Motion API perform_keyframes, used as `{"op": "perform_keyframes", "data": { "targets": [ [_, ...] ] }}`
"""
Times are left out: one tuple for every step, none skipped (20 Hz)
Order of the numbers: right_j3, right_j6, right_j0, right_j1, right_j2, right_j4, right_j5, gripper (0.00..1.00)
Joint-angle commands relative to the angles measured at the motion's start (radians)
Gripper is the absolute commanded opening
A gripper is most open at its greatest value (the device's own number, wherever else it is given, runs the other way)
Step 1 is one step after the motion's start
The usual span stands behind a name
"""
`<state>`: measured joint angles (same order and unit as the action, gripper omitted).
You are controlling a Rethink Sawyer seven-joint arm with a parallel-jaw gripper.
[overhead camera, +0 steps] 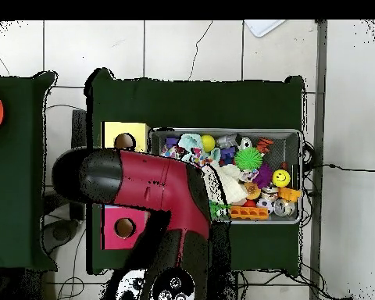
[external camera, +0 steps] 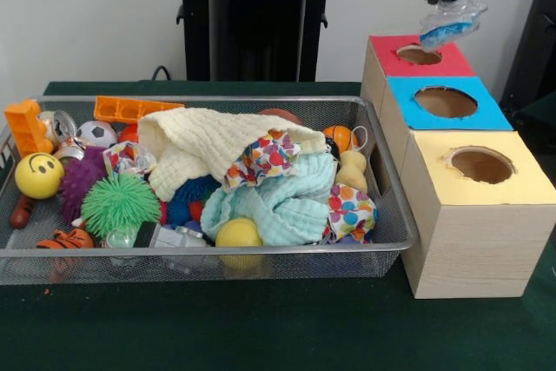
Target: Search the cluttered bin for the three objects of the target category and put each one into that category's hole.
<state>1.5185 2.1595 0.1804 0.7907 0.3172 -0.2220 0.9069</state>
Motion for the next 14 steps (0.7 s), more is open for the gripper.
{"op": "perform_keyframes", "data": {
  "targets": [
    [0.162, 0.201, 0.0, 0.009, -0.028, -0.031, 0.032, 0.0],
    [0.169, 0.197, -0.004, 0.007, -0.034, -0.036, 0.019, 0.0],
    [0.177, 0.198, -0.008, -0.008, -0.044, -0.041, -0.014, 0.0],
    [0.179, 0.2, -0.01, -0.017, -0.045, -0.04, -0.033, 0.0],
    [0.184, 0.203, -0.008, -0.031, -0.049, -0.038, -0.048, 0.0],
    [0.185, 0.202, -0.008, -0.036, -0.051, -0.038, -0.055, 0.0],
    [0.198, 0.208, -0.003, -0.04, -0.055, -0.043, -0.081, 0.0],
    [0.205, 0.21, -0.003, -0.043, -0.058, -0.047, -0.096, 0.0],
    [0.215, 0.208, -0.002, -0.05, -0.065, -0.052, -0.11, 0.0],
    [0.227, 0.21, 0.004, -0.055, -0.069, -0.054, -0.125, 0.0],
    [0.239, 0.211, 0.01, -0.06, -0.072, -0.056, -0.139, 0.0],
    [0.249, 0.207, 0.011, -0.063, -0.078, -0.062, -0.152, 0.0],
    [0.263, 0.212, 0.016, -0.069, -0.082, -0.066, -0.184, 0.0],
    [0.27, 0.211, 0.017, -0.073, -0.088, -0.07, -0.198, 0.0]
  ]
}}
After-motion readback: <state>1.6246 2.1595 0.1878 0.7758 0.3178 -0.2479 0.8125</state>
